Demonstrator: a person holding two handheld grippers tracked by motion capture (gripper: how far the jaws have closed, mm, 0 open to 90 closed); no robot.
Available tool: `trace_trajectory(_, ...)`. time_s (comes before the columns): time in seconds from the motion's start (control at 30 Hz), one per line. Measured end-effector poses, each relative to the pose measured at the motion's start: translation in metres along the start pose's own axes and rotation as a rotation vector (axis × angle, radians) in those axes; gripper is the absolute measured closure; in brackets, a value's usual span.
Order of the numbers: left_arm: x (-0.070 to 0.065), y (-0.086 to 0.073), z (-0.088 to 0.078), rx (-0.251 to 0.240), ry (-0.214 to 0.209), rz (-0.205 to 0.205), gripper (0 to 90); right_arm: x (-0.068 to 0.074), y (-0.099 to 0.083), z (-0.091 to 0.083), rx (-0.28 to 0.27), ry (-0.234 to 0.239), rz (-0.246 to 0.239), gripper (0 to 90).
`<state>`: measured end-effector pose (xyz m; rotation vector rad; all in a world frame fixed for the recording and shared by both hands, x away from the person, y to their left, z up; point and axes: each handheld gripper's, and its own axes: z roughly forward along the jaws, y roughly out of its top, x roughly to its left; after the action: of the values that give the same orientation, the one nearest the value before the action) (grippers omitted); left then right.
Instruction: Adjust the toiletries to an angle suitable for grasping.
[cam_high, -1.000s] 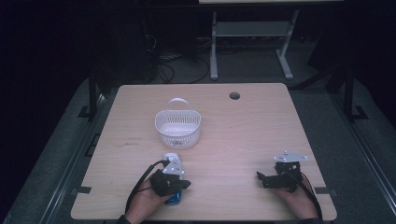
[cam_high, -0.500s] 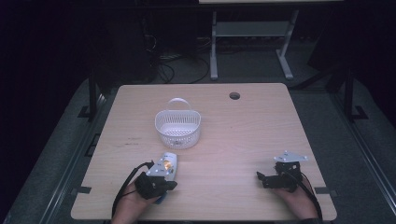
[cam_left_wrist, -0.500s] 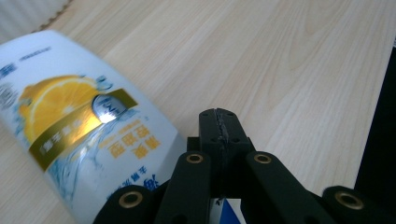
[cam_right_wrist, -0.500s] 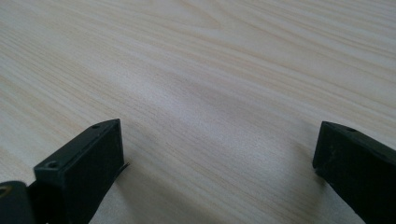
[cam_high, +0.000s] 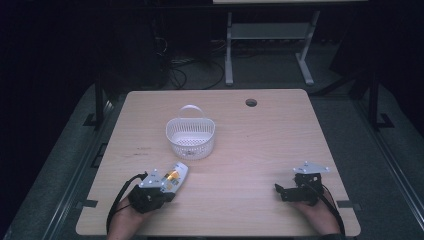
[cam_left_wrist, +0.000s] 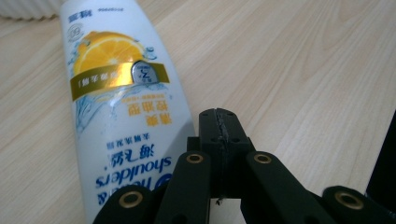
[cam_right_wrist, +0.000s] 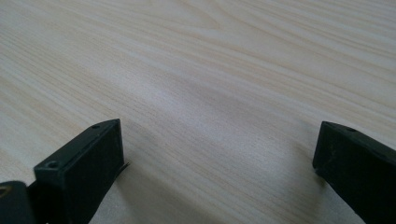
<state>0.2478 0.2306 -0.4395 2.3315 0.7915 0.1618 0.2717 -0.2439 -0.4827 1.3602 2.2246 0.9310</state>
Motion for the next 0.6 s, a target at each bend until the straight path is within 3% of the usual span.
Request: trace_trajectory(0.6,0.017,-0.022,-0.020,-0.008,0.066,-0.072,89.9,0.000,0.000,0.000,0.000,0.000,0.001,1.2)
